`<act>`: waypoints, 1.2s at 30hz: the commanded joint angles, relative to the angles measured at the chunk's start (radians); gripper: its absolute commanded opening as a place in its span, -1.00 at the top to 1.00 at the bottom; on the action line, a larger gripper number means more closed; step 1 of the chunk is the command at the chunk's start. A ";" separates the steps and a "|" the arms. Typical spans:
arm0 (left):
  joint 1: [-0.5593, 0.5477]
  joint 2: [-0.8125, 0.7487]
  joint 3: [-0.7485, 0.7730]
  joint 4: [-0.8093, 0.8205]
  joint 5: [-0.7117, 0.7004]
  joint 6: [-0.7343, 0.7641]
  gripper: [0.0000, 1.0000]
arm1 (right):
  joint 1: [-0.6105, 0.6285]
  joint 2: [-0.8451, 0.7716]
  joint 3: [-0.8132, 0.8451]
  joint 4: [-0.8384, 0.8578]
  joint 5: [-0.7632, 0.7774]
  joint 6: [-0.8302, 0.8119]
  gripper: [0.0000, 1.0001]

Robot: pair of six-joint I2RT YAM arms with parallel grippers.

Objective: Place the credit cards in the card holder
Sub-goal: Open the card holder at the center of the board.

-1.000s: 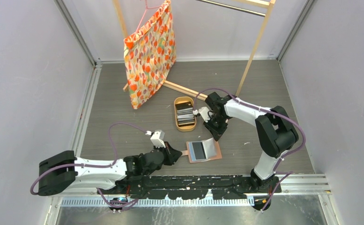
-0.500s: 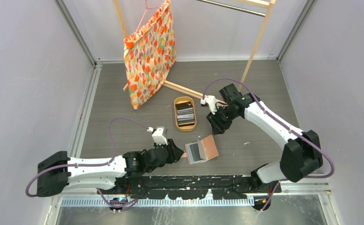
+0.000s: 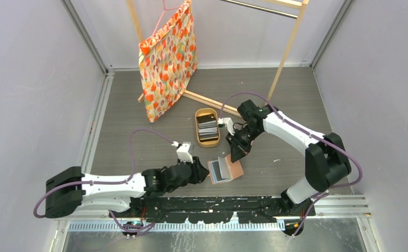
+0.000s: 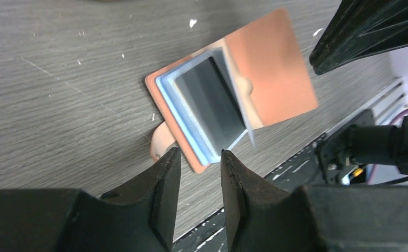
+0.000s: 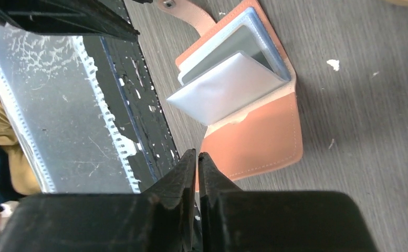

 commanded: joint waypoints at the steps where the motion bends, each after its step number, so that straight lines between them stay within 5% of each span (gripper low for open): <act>1: 0.012 0.091 0.038 0.106 0.040 0.009 0.28 | 0.034 0.081 0.037 0.013 0.090 0.049 0.82; 7: 0.059 0.223 0.039 0.242 0.132 -0.038 0.17 | 0.037 0.205 0.042 0.042 0.313 0.108 0.86; 20: 0.108 0.437 0.029 0.503 0.284 -0.124 0.04 | 0.054 0.299 0.048 0.037 0.393 0.121 0.86; 28: 0.119 0.478 0.028 0.514 0.301 -0.174 0.01 | 0.055 0.308 0.048 0.036 0.407 0.124 0.86; 36: 0.117 0.303 0.045 0.344 0.282 -0.110 0.00 | 0.054 0.325 0.050 0.031 0.415 0.124 0.86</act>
